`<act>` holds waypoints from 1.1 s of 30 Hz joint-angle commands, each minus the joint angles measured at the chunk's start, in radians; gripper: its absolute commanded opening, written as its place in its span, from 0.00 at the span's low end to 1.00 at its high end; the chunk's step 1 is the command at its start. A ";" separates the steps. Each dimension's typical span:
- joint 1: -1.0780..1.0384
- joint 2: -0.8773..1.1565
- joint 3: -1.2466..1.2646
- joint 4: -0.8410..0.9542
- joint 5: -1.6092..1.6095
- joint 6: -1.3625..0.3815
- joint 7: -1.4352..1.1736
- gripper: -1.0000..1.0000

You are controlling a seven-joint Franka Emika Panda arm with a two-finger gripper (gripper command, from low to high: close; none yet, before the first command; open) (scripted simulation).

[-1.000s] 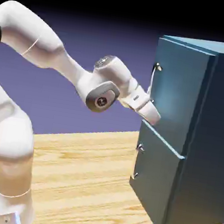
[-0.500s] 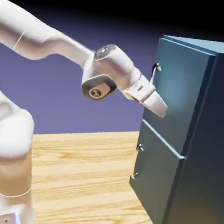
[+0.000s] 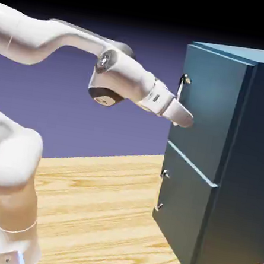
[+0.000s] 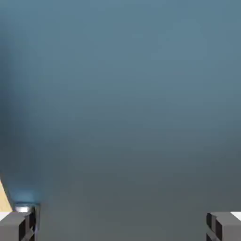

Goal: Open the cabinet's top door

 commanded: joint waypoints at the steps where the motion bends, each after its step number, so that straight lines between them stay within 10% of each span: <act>1: -0.008 -0.007 0.011 0.002 0.044 0.000 -0.032 0.50; 33: -0.257 -0.237 0.364 0.058 1.436 -0.008 -1.050 0.50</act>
